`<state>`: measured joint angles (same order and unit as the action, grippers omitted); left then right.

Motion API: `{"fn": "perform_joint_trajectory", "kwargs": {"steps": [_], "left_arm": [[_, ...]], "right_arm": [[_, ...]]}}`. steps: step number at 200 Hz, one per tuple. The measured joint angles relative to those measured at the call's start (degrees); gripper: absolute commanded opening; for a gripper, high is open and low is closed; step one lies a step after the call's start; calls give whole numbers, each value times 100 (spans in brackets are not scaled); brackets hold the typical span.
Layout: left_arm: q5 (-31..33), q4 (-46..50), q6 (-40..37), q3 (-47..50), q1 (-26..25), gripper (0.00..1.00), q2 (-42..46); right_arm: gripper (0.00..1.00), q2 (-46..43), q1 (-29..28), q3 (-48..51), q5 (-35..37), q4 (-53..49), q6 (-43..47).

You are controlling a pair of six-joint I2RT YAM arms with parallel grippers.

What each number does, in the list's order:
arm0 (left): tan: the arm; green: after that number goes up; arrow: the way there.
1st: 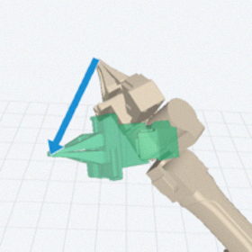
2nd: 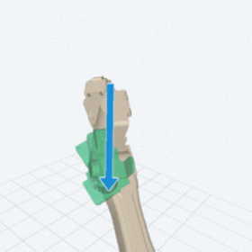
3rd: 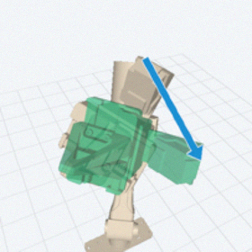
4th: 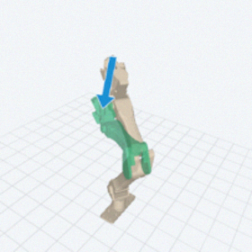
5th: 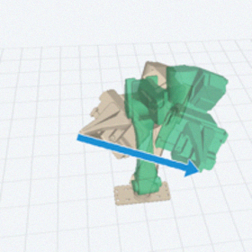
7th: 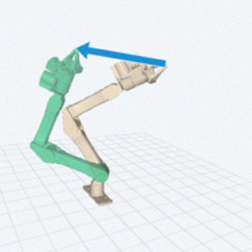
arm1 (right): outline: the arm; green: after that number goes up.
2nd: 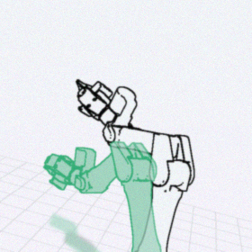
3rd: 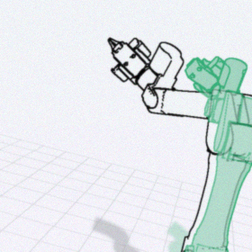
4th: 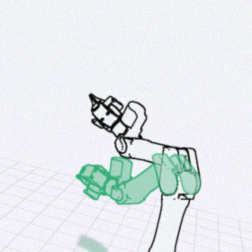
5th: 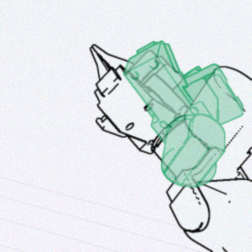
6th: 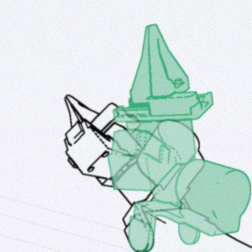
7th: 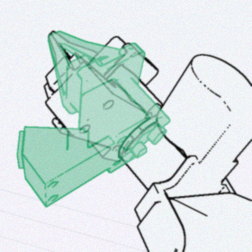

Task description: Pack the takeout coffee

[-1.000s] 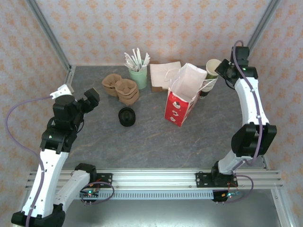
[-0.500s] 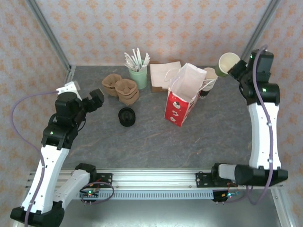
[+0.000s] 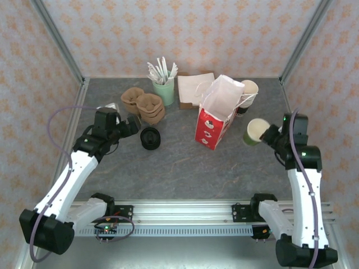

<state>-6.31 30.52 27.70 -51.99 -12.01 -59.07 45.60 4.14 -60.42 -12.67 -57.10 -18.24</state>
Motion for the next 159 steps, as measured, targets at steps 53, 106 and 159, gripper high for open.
{"fn": "perform_joint_trajectory", "kwargs": {"steps": [53, 106, 159], "left_arm": [[-332, -330, 188, 568, 0, 84, -649], [-448, -769, 223, 813, 0, 75, -905], [-529, -933, 223, 863, 0, 62, -1182]], "right_arm": [[0, -918, -1250, 1541, -553, 195, -588], [0, -444, -4218, 2144, 544, 1261, -1386], [0, 1362, -5759, 1755, 1508, 2616, -1604]]}}
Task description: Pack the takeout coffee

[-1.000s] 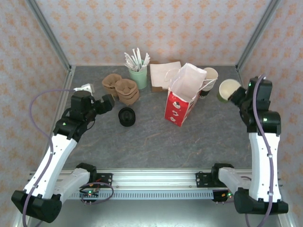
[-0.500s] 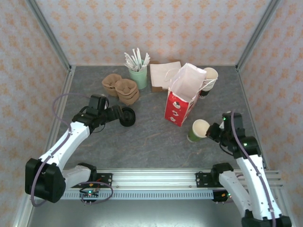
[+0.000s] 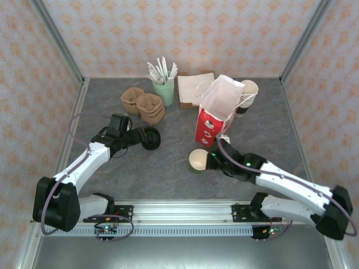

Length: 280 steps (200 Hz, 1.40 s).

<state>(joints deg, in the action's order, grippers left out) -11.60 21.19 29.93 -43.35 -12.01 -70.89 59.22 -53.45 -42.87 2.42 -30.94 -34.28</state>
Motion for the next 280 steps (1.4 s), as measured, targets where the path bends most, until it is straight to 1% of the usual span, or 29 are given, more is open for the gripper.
{"fn": "perform_joint_trajectory", "kwargs": {"steps": [16, 31, 52, 71, 86, 99, 121, 135, 153, 171, 188, 222, 238, 280], "left_arm": [[0, -2, 0, 2, -2, 62, -170], [0, -22, 0, 7, -15, 60, -295], [-20, -122, -15, 13, -46, 57, -417], [-28, -219, -37, 15, -66, 54, -498], [-46, -286, -44, 15, -76, 48, -562], [-55, -310, -44, 15, -76, 46, -608], [-87, -365, -44, 15, -76, 42, -693], [-116, -402, -44, 15, -76, 36, -752], [-155, -448, -35, 15, -76, 31, -820], [-173, -494, -28, 15, -76, 29, -848], [-173, -540, -17, 15, -76, 25, -850], [-173, -564, 4, 15, -76, 16, -850], [-173, -564, 7, 15, -76, 14, -850], [-173, -564, 7, 15, -76, 13, -848]], "right_arm": [[0, 721, -258, -413, 153, 308, 0], [0, 1196, -400, -664, 214, 671, 0], [0, 1635, -455, -848, 258, 1045, 0], [0, 2006, -455, -1029, 319, 1178, 2], [0, 2280, -455, -1174, 326, 1244, 0], [0, 2457, -455, -1259, 319, 1316, 0], [0, 2588, -455, -1296, 315, 1381, -4], [0, 2658, -455, -1340, 317, 1390, -4], [0, 2745, -455, -1392, 315, 1394, -2], [1, 2811, -455, -1445, 315, 1408, -2], [5, 2839, -455, -1484, 299, 1408, -2], [20, 2848, -455, -1543, 297, 1408, -7], [26, 2848, -455, -1585, 302, 1399, -24], [29, 2848, -455, -1694, 323, 1379, -4]]}}
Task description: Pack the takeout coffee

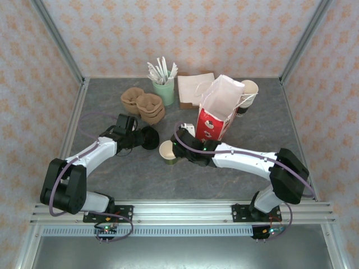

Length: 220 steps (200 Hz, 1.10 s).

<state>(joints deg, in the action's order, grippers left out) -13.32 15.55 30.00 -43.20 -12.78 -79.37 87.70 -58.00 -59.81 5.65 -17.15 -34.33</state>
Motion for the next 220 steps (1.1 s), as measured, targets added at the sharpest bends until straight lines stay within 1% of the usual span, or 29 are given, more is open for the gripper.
{"fn": "perform_joint_trajectory", "kwargs": {"steps": [29, 57, 105, 144, 171, 220], "left_arm": [[7, 57, -2, -2, 0, 12, 92], [63, 304, -15, -55, -39, 12, 426], [177, 885, -118, -463, -166, 12, 1045], [289, 1596, -214, -1023, -568, 12, 1460], [339, 2055, -299, -1432, -885, 13, 1639], [391, 2527, -326, -1825, -1202, 13, 1644]], "right_arm": [[32, -35, 2, -52, -2, -85, 2], [33, -151, 9, -234, -50, -238, 2], [33, -444, 131, -699, -496, -264, -22], [36, -459, 170, -1228, -1001, -313, -44], [36, -457, 175, -1506, -1180, -389, -59], [38, -455, 181, -1596, -1436, -479, -63]]}}
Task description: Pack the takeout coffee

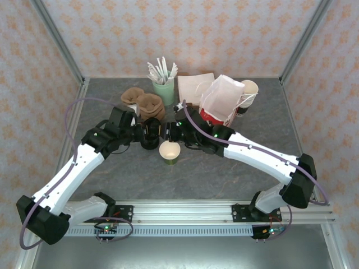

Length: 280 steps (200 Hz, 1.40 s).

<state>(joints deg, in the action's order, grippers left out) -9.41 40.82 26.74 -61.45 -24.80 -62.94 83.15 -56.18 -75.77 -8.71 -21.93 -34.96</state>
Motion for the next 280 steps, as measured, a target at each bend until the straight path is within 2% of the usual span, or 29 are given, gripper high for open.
{"fn": "perform_joint_trajectory", "kwargs": {"steps": [67, 136, 184, 208, 239, 259, 280], "left_arm": [[-48, 103, -26, -31, -153, 13, -186], [-63, 120, -28, -184, -293, 13, -212], [-50, 138, -28, -221, -339, 13, -256], [-37, 122, -109, -221, -374, 24, -249], [-33, -120, -382, -136, -463, 53, 79], [85, -551, -741, 122, -662, 62, 636], [269, -1307, -1349, 636, -1121, 66, 1349]], "right_arm": [[41, 4, 0, 0, -76, -44, 2], [36, 61, 0, -13, -70, -136, 2], [13, 63, 15, -72, -31, -278, -55], [7, 61, 55, -166, -33, -382, -70], [6, 20, 212, -225, -59, -557, -105], [5, -76, 380, -315, -98, -905, -122], [4, -256, 601, -516, -245, -1318, -168]]}}
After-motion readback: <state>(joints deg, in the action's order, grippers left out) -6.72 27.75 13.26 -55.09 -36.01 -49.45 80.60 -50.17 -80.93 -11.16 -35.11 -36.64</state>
